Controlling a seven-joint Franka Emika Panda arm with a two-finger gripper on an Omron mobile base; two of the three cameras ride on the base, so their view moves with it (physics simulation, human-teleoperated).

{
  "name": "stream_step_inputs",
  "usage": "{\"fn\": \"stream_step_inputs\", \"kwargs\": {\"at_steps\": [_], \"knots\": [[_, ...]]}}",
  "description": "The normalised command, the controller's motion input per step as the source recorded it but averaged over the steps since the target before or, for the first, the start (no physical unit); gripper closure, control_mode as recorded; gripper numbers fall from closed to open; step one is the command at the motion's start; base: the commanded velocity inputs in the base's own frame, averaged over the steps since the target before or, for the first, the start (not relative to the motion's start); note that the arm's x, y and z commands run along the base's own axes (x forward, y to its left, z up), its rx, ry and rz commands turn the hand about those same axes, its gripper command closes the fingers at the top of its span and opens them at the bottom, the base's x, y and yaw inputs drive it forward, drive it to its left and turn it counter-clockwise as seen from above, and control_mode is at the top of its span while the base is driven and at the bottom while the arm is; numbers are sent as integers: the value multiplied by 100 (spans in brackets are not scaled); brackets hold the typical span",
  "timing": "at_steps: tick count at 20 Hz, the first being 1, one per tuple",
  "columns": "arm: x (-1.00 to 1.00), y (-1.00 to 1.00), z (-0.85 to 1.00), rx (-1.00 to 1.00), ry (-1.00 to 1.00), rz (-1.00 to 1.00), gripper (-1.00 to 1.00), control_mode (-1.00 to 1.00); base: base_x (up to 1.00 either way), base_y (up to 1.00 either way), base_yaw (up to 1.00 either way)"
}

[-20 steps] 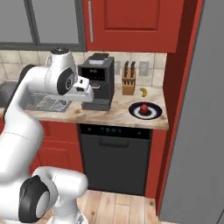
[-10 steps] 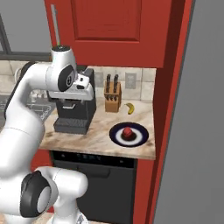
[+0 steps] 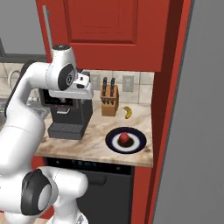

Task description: Pick the bell pepper from the counter and place it in the microwave.

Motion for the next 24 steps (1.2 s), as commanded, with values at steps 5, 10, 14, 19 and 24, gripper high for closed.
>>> {"fn": "stream_step_inputs", "kwargs": {"at_steps": [5, 10, 14, 19, 24], "knots": [[0, -54, -38, 9, 0, -5, -100, -100, -5, -7, 0], [12, -79, -79, 0, 7, -30, -100, -100, 0, 0, 0], [34, -61, -87, 0, 15, -28, -100, -100, 0, 0, 0], [56, -40, -70, 1, 5, -22, -100, -100, 0, 0, 0], [38, -46, -54, 0, 0, -15, -100, -100, 0, 0, 0]]}}
